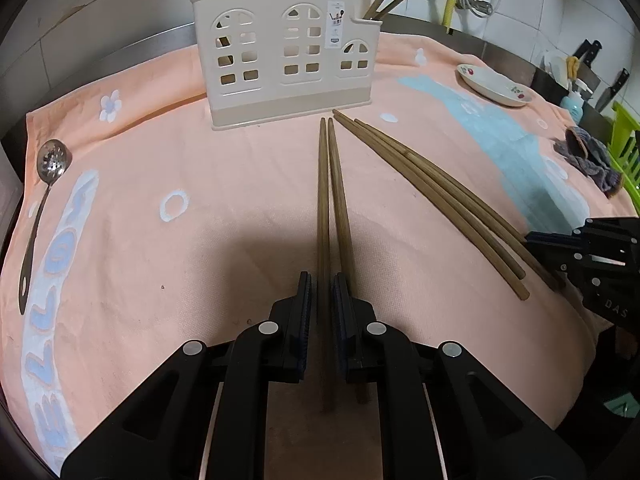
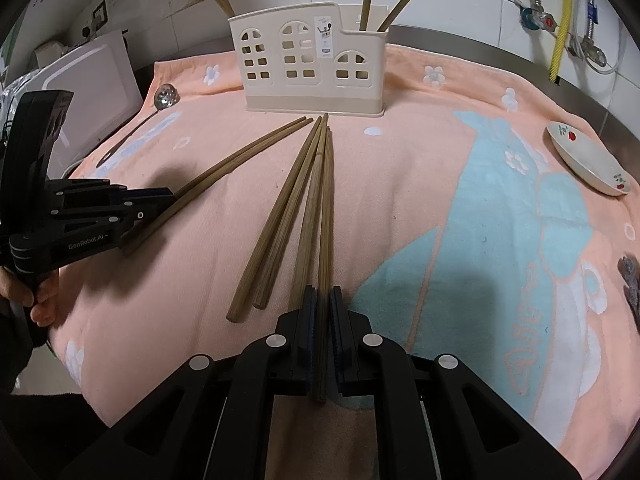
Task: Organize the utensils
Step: 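Close the left gripper on a chopstick while the right gripper grasps another, then lift the left gripper's chopstick toward the holder while the right gripper lifts its chopstick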
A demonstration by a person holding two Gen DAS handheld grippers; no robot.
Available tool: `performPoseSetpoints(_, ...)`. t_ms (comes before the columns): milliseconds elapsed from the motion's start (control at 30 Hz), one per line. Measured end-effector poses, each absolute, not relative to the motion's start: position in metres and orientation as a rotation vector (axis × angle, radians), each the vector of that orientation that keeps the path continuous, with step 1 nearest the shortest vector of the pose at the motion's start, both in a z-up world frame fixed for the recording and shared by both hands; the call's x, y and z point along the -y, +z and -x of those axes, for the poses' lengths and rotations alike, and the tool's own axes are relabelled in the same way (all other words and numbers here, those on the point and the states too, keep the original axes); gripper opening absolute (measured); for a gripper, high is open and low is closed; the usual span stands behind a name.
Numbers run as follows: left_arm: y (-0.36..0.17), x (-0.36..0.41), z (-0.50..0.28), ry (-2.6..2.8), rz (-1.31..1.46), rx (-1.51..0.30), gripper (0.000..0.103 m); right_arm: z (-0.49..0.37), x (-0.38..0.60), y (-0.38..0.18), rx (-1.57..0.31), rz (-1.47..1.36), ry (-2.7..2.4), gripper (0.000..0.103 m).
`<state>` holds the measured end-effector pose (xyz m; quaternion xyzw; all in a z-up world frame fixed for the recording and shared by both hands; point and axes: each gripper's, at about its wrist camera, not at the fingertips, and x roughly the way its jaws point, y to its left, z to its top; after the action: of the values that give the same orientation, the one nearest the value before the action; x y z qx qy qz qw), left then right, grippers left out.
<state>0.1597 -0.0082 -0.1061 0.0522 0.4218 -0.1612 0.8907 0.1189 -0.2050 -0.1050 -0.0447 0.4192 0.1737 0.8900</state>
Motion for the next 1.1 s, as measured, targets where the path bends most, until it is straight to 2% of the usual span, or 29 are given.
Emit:
performPoseSetpoints(100,-0.105,0.006,-0.161,-0.333,-0.082,-0.879,0.006,-0.118,0.205,-0.104,-0.865,0.082,0.355,0.007)
performPoseSetpoints(367,-0.083,-0.001,-0.156,-0.344,-0.075,-0.819,0.006,-0.112,0.21,-0.084,-0.806,0.08,0.339,0.007)
performPoseSetpoints(767,-0.028,-0.011,-0.159,-0.36,-0.047,-0.693,0.006,-0.116,0.207,-0.012,-0.598,0.075,0.345,0.007)
performPoseSetpoints(1100,-0.008,-0.012,-0.169,-0.376,-0.034,-0.65,0.005,-0.134,0.196,0.023,-0.519,0.085,0.377,0.007)
